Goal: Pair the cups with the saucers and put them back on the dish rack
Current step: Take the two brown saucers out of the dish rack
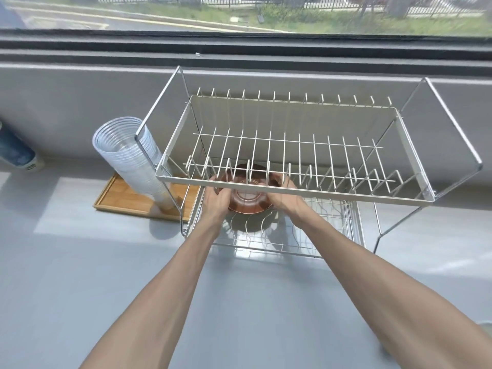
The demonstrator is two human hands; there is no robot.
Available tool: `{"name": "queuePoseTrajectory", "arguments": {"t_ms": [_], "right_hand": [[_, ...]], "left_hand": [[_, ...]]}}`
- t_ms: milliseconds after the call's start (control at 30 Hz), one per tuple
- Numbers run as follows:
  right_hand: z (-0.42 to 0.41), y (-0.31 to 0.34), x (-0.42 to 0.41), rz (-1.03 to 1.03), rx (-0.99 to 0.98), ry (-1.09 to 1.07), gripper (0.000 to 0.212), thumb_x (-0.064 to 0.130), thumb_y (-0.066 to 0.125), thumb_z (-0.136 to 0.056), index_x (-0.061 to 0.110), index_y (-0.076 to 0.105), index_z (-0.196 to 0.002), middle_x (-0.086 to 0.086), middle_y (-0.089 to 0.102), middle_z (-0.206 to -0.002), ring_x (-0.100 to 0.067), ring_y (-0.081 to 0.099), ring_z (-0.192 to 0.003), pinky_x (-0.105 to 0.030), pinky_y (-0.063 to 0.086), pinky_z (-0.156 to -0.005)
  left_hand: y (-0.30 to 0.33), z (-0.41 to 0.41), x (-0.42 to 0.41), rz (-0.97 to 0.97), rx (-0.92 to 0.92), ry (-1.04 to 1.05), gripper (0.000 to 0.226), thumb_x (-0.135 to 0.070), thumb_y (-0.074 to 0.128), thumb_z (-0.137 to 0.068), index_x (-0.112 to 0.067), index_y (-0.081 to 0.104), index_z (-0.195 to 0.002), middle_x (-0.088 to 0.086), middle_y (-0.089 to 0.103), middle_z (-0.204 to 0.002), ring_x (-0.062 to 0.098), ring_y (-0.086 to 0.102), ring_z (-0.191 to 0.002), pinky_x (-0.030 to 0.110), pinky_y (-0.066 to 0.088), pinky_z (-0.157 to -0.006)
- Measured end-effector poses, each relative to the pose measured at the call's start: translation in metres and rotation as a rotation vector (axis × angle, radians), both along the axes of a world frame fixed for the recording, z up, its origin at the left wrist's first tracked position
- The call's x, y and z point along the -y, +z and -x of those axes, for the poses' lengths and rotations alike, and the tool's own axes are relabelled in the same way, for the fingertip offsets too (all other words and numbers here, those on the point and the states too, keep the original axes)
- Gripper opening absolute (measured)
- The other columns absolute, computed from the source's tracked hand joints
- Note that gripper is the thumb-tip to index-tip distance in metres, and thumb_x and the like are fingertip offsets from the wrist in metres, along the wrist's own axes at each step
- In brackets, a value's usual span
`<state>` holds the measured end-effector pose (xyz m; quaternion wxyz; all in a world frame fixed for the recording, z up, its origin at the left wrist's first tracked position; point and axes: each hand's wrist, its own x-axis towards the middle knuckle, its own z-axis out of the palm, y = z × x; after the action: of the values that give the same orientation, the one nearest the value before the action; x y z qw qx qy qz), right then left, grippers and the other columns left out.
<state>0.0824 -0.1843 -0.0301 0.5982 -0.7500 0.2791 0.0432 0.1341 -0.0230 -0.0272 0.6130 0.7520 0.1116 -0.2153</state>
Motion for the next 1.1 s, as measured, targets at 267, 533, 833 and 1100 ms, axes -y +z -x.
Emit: {"name": "queuePoseTrajectory", "arguments": {"t_ms": [267,533,833,1100], "right_hand": [[0.038,0.016,-0.008,0.154,-0.011,0.018,0.056,0.05,0.064,-0.083,0.008,0.056,-0.12,0.0,0.057,-0.102,-0.016,0.053,-0.093,-0.033,0.042,-0.088],[0.099,0.023,-0.016,0.117,0.065,-0.041,0.06,0.034,0.068,-0.087,0.025,0.043,-0.141,0.004,0.058,-0.119,-0.017,0.059,-0.112,-0.047,0.05,-0.101],[0.188,0.035,-0.031,0.057,0.125,-0.136,0.061,0.045,0.07,-0.086,0.032,0.044,-0.139,0.017,0.057,-0.109,-0.011,0.062,-0.107,-0.046,0.053,-0.098],[0.28,0.028,-0.049,0.073,0.147,-0.254,0.04,0.038,0.07,-0.088,0.038,0.051,-0.123,0.017,0.062,-0.105,-0.01,0.066,-0.1,-0.046,0.054,-0.096]], "left_hand": [[0.013,0.037,-0.004,0.075,-0.008,0.042,0.052,-0.027,0.062,-0.094,-0.023,0.041,-0.141,0.002,0.055,-0.109,0.018,0.058,-0.1,0.054,0.053,-0.098],[0.021,0.087,-0.017,0.141,0.02,-0.003,0.05,-0.03,0.062,-0.095,-0.028,0.041,-0.141,0.017,0.064,-0.12,0.016,0.064,-0.087,0.037,0.056,-0.074],[0.034,0.162,-0.037,0.204,0.032,-0.082,0.047,-0.035,0.062,-0.096,-0.027,0.041,-0.137,0.01,0.062,-0.121,0.023,0.065,-0.103,0.045,0.058,-0.087],[0.032,0.236,-0.047,0.212,0.025,-0.215,0.042,-0.039,0.059,-0.097,-0.03,0.04,-0.134,-0.006,0.061,-0.108,0.011,0.065,-0.099,0.039,0.058,-0.083]]}}
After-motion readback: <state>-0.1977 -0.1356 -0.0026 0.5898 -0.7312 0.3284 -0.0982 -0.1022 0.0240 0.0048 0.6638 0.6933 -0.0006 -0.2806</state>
